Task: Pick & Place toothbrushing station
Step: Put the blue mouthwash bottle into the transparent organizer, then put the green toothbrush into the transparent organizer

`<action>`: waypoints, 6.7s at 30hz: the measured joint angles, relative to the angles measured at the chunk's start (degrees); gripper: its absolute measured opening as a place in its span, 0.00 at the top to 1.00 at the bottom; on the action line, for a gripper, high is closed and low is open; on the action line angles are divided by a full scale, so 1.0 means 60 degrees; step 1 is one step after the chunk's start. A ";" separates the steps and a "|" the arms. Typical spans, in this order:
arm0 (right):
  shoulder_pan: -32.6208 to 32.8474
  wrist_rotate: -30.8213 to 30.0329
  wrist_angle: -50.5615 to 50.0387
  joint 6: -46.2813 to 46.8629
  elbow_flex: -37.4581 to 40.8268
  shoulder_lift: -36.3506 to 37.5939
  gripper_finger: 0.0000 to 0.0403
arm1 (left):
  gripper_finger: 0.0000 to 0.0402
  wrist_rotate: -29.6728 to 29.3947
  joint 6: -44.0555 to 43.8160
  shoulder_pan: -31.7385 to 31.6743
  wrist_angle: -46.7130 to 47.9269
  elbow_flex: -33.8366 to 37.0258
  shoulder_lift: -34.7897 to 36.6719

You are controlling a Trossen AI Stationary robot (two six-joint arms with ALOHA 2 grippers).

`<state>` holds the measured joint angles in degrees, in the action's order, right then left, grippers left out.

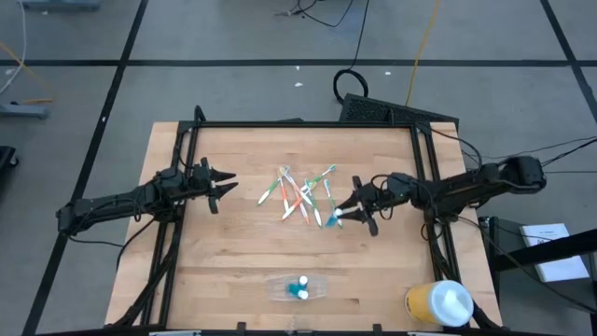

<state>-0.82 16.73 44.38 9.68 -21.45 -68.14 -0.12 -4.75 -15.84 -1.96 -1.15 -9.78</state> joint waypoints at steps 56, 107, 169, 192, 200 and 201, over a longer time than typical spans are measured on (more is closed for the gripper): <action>0.3599 -0.0750 0.0877 -0.0034 -0.2377 -0.2520 0.77 | 0.63 0.0004 0.0000 0.0004 0.0003 -0.0004 -0.0004; 0.4002 -0.1071 -0.1342 -0.1230 -0.6936 -0.6473 0.77 | 0.63 0.0004 0.0000 0.0001 0.0000 -0.0007 -0.0004; 0.3835 -0.1508 -0.3213 -0.1019 -0.6922 -0.5531 0.61 | 0.63 0.0004 -0.0002 0.0000 0.0004 -0.0007 -0.0004; 0.3230 -0.5100 -0.1049 -0.0242 -0.1245 -0.0561 0.62 | 0.63 0.0004 0.0000 0.0000 0.0004 -0.0007 -0.0004; 0.2000 -0.5029 0.0061 0.0062 -0.0233 -0.0573 0.62 | 0.63 0.0004 0.0000 0.0003 0.0003 -0.0007 -0.0004; 0.1826 -0.5027 0.0061 0.0056 -0.0233 -0.0604 0.62 | 0.63 0.0004 0.0000 0.0003 0.0003 -0.0007 -0.0004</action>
<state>10.13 -13.43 44.75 10.02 -22.85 -71.77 -0.10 -4.75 -15.81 -1.94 -1.19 -9.80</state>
